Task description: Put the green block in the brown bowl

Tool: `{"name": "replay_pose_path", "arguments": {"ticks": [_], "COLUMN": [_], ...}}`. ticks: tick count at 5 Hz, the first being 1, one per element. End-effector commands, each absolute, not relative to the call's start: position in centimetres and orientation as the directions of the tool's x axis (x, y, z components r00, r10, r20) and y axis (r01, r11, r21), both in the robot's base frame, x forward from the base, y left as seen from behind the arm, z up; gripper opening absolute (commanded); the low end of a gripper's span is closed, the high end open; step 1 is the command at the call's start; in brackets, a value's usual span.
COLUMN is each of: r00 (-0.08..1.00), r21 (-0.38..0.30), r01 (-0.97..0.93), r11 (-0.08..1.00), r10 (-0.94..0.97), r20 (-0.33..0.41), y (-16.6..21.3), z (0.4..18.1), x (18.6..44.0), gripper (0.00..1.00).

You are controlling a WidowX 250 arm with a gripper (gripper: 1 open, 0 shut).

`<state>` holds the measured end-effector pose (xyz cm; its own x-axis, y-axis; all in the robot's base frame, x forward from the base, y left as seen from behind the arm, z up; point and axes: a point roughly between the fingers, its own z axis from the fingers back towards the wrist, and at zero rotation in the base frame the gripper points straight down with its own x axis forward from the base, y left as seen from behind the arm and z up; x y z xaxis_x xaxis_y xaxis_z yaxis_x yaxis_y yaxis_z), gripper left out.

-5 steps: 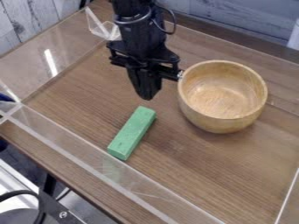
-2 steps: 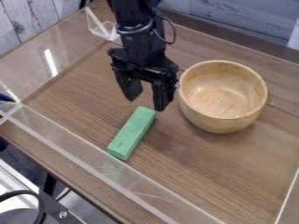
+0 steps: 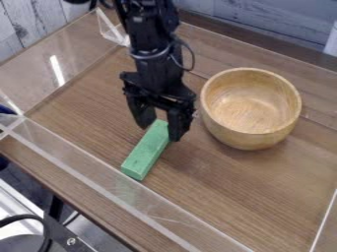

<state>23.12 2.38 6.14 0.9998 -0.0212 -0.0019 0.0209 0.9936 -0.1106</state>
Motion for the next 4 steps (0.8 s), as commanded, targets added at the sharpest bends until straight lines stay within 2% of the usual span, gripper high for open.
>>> {"name": "replay_pose_path", "arguments": {"ticks": [1,4], "r00": [1.0,1.0], "r21": [-0.094,-0.072], "r01": [0.014,0.004], "r11": [0.995,0.997], "r10": [-0.012,-0.006], "r20": [0.019,-0.026], "y": [2.9,3.1], "z": [6.1,3.6], "x": [23.6,23.3], "gripper": [1.0,1.0]}}
